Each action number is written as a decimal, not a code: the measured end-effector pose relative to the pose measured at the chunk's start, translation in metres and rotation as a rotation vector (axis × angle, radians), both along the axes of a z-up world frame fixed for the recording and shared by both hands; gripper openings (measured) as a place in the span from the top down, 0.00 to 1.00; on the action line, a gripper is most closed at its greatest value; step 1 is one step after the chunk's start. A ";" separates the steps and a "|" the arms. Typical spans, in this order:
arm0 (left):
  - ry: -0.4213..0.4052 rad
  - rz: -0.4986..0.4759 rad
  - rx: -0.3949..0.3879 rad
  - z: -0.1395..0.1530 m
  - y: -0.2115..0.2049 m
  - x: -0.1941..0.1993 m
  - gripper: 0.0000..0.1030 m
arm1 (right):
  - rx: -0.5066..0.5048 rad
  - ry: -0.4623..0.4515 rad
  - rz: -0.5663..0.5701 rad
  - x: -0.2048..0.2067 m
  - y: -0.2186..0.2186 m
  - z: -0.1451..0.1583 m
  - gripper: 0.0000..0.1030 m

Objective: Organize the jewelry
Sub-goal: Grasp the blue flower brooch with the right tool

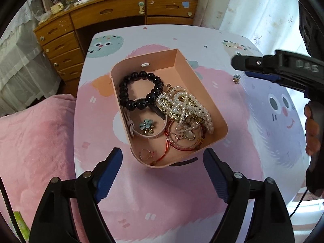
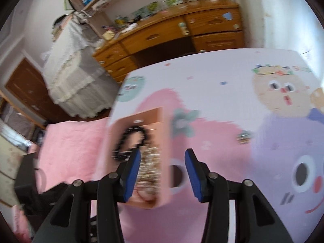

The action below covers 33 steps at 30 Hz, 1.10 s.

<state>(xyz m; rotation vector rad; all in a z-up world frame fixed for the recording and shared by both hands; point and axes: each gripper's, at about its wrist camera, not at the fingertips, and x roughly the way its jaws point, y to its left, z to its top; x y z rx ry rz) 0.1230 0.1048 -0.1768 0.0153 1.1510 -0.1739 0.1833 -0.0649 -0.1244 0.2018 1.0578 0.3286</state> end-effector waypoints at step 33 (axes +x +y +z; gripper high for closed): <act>-0.014 0.160 0.061 0.014 -0.053 0.006 0.15 | -0.288 -0.142 0.001 0.027 -0.040 -0.074 0.81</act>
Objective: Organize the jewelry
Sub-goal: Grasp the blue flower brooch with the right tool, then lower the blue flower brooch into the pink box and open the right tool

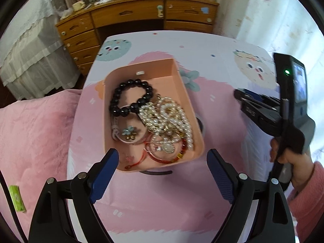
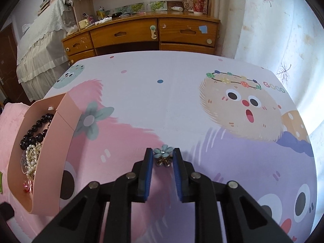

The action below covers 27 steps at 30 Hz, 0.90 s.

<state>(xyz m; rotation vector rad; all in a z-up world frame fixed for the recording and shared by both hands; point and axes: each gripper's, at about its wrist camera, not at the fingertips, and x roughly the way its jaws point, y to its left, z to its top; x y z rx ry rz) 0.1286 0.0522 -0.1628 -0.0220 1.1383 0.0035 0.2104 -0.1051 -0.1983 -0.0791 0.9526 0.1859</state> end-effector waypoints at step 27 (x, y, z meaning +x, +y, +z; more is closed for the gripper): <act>0.076 0.121 -0.112 0.024 0.123 -0.068 0.15 | 0.093 -0.048 0.262 -0.117 0.145 0.071 0.81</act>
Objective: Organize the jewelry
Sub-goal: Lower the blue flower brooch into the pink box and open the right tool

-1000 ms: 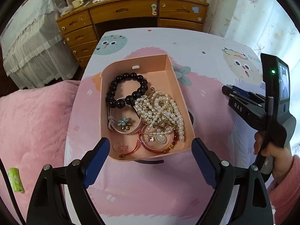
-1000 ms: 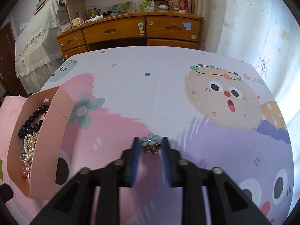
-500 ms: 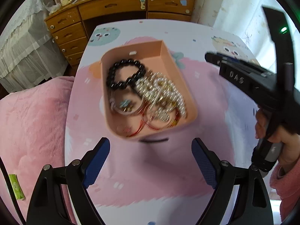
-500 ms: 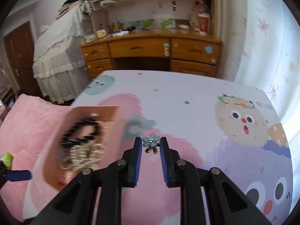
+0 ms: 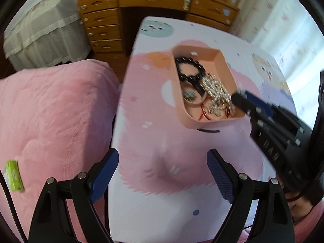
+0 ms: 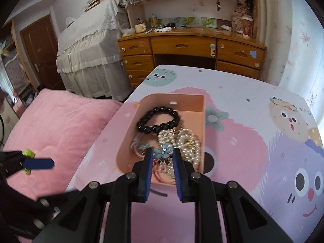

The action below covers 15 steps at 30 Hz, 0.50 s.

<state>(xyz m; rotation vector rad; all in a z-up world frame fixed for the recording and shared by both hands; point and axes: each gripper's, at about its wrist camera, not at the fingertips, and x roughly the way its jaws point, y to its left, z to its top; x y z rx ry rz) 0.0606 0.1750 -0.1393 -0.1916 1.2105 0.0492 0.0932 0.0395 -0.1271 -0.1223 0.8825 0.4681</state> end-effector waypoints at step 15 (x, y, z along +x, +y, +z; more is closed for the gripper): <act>-0.111 0.087 0.040 0.096 -0.056 -0.051 0.06 | -0.091 0.216 -0.041 -0.078 -0.079 0.046 0.35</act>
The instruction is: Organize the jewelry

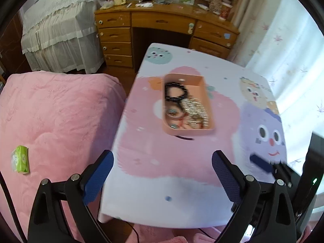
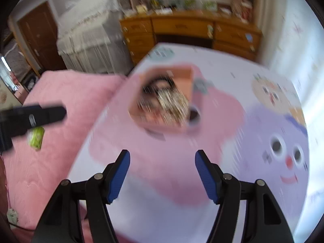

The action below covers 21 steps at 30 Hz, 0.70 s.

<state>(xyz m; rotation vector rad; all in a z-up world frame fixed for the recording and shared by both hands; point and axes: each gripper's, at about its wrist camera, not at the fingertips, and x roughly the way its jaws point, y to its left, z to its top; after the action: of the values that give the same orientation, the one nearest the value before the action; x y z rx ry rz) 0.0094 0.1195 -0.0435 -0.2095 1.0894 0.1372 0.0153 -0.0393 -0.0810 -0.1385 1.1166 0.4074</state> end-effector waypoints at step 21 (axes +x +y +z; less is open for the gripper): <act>-0.038 -0.099 0.126 0.038 -0.141 -0.058 0.01 | 0.084 -0.109 -0.262 -0.084 -0.132 0.100 0.12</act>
<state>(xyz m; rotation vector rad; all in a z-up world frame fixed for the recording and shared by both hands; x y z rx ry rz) -0.0484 -0.0211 -0.0053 -0.0449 1.0478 0.1118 -0.0690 -0.1708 0.0187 0.0590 0.9935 0.2098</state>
